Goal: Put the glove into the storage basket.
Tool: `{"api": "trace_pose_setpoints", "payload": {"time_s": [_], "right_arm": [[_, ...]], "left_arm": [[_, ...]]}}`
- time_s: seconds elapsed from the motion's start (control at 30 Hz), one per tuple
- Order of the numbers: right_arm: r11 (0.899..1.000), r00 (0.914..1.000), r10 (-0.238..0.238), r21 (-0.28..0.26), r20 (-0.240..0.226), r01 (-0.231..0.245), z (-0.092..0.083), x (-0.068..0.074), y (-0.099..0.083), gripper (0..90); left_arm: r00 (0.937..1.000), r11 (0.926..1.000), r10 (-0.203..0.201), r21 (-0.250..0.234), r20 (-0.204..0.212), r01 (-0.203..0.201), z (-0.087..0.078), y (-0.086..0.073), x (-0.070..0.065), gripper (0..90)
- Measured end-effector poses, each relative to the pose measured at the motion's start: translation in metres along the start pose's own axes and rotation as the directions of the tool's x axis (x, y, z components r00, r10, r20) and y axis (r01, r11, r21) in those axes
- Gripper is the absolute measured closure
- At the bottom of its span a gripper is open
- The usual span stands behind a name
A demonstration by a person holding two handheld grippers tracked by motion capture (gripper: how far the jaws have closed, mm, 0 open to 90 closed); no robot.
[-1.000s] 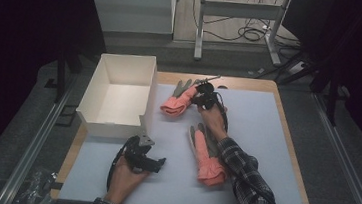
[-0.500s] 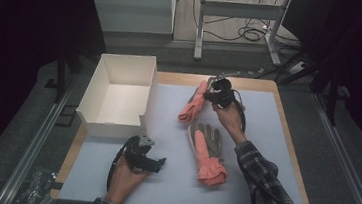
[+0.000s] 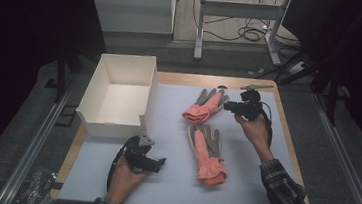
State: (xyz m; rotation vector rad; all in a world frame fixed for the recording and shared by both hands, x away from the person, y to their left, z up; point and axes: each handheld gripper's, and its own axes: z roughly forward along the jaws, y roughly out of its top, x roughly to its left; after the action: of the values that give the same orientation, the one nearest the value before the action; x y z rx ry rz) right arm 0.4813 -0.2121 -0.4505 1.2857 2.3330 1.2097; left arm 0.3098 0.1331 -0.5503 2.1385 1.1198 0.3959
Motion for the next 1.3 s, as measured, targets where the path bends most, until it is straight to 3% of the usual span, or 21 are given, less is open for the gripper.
{"api": "trace_pose_setpoints", "payload": {"time_s": [0.07,0.13,0.17,0.23,0.3,0.33,0.43,0.53,0.57,0.63,0.67,0.7,0.73,0.87,1.1,1.13,1.17,1.2,1.23,1.27,1.3], "right_arm": [[1.0,0.9999,0.005,0.001,-0.011,-0.005,0.005,0.002,-0.002,64.3],[1.0,0.9998,0.002,0.001,0.019,-0.002,0.019,0.01,0.001,53.3],[1.0,0.9998,0.002,0.001,0.019,-0.002,0.019,0.01,0.001,53.3],[0.999,0.9984,0.052,0.0,0.019,-0.052,0.035,0.008,0.005,43.2],[0.997,0.9969,0.075,0.003,0.024,-0.075,0.042,0.007,0.005,41.5],[0.995,0.9938,0.086,0.039,0.07,-0.089,0.06,0.007,0.003,36.6],[0.991,0.9922,0.106,0.072,0.067,-0.11,0.078,0.008,0.0,34.1],[0.99,0.9926,0.097,0.1,0.074,-0.104,0.088,0.011,-0.001,41.2],[0.991,0.9901,0.074,0.101,0.119,-0.086,0.093,0.016,-0.002,54.8],[0.993,0.989,0.055,0.097,0.137,-0.069,0.094,0.017,-0.001,70.5],[0.993,0.9893,0.054,0.097,0.136,-0.067,0.093,0.017,-0.001,77.4],[0.993,0.9893,0.054,0.097,0.136,-0.067,0.093,0.017,-0.001,77.4],[0.994,0.9892,0.042,0.097,0.14,-0.056,0.093,0.018,0.0,82.9],[0.996,0.9868,0.007,0.084,0.162,-0.021,0.085,0.021,0.005,84.5],[0.998,0.9816,-0.023,0.059,0.19,0.012,0.048,0.007,0.021,84.3],[0.999,0.9804,-0.024,0.047,0.195,0.015,0.029,-0.001,0.025,84.2],[0.999,0.9804,-0.024,0.047,0.195,0.015,0.029,-0.001,0.025,84.2],[0.999,0.9776,-0.024,0.041,0.209,0.016,0.006,-0.01,0.026,84.1],[0.999,0.9776,-0.024,0.041,0.209,0.016,0.006,-0.01,0.026,84.1],[0.998,0.9728,-0.042,0.061,0.228,0.028,-0.013,-0.017,0.023,84.0],[0.997,0.9698,-0.049,0.068,0.239,0.034,-0.02,-0.019,0.02,83.9]], "left_arm": [[1.0,1.0,0.0,0.0,0.001,0.0,0.0,0.0,0.0,1.8],[1.0,1.0,0.002,0.001,-0.001,-0.002,0.0,0.0,0.0,1.8],[1.0,1.0,0.002,0.001,-0.001,-0.002,0.0,0.0,0.0,1.8],[1.0,1.0,0.001,0.0,0.0,-0.001,0.0,0.0,0.0,1.8],[1.0,1.0,0.006,0.004,-0.001,-0.006,0.0,0.0,0.0,1.8],[1.0,1.0,0.004,0.003,0.0,-0.004,0.0,0.0,0.0,1.8],[1.0,1.0,0.004,0.003,0.0,-0.004,0.0,0.0,0.0,1.8],[1.0,1.0,0.004,0.003,0.001,-0.004,0.0,0.0,0.0,1.8],[1.0,1.0,0.004,0.003,0.0,-0.004,0.0,0.0,0.0,1.8],[1.0,1.0,0.004,0.003,0.0,-0.004,0.0,0.0,0.0,1.8],[1.0,1.0,0.004,0.003,0.001,-0.004,0.0,0.0,0.0,1.8],[1.0,1.0,0.004,0.003,0.001,-0.004,0.0,0.0,0.0,1.8],[1.0,1.0,0.004,0.003,0.0,-0.004,0.0,0.0,0.0,1.8],[1.0,1.0,0.004,0.003,0.0,-0.004,0.0,0.0,0.0,1.8],[1.0,1.0,0.006,0.004,0.0,-0.006,0.0,0.0,0.0,1.8],[1.0,1.0,0.006,0.004,0.0,-0.006,0.0,0.0,0.0,1.8],[1.0,1.0,0.006,0.004,0.0,-0.006,0.0,0.0,0.0,1.8],[1.0,1.0,0.004,0.003,0.0,-0.004,0.0,0.0,0.0,1.8],[1.0,1.0,0.004,0.003,0.0,-0.004,0.0,0.0,0.0,1.8],[1.0,1.0,0.004,0.003,0.0,-0.004,0.0,0.0,0.0,1.8],[1.0,1.0,0.004,0.003,0.0,-0.004,0.0,0.0,0.0,1.8]]}}
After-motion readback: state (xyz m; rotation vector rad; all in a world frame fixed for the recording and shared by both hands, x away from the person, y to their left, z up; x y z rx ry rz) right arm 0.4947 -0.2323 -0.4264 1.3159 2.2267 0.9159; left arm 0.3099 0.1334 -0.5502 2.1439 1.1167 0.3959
